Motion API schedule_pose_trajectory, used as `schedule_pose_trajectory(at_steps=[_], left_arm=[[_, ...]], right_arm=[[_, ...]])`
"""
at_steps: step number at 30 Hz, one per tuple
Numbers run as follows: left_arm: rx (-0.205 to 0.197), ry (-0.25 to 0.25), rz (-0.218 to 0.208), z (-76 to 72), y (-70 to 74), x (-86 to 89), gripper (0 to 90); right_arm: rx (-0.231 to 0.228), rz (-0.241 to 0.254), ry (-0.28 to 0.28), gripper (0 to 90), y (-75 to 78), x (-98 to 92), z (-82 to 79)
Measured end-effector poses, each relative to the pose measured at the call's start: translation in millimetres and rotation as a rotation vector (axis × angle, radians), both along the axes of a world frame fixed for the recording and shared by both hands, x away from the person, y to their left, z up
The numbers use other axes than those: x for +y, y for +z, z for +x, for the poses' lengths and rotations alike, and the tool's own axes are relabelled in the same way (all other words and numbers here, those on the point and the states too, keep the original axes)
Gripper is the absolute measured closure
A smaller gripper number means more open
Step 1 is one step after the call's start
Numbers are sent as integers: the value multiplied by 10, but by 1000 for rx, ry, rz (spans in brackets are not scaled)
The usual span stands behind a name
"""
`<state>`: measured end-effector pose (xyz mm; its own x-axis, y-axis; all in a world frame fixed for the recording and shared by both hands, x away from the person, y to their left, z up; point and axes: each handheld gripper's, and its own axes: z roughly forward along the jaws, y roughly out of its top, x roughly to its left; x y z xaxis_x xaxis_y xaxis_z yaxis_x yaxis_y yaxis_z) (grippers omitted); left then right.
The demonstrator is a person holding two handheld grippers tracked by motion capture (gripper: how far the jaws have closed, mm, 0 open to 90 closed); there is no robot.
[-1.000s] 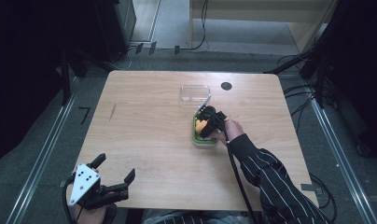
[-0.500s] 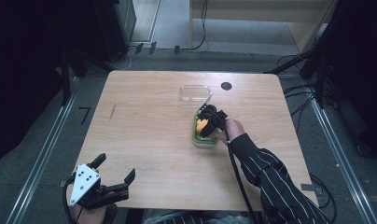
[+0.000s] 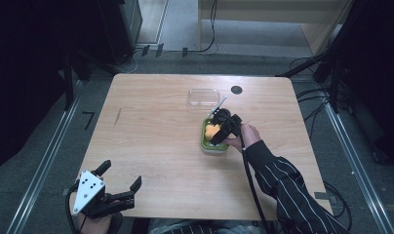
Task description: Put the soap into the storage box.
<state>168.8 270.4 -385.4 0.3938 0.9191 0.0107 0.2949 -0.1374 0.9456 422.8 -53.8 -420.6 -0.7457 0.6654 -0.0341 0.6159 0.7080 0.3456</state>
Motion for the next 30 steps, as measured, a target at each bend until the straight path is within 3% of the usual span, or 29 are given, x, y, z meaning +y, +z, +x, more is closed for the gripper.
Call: schedule_pose_trajectory(at_steps=[9, 18, 30], left_arm=[[2, -2, 3, 5, 2, -6, 0], [2, -1, 3, 5, 0, -4, 0], [2, -4, 4, 10, 1, -12, 0]], right_arm=[[7, 2, 1, 133, 60, -143, -94], [29, -29, -21, 40, 69, -286, -182], [57, -57, -49, 22, 18, -505, -335]])
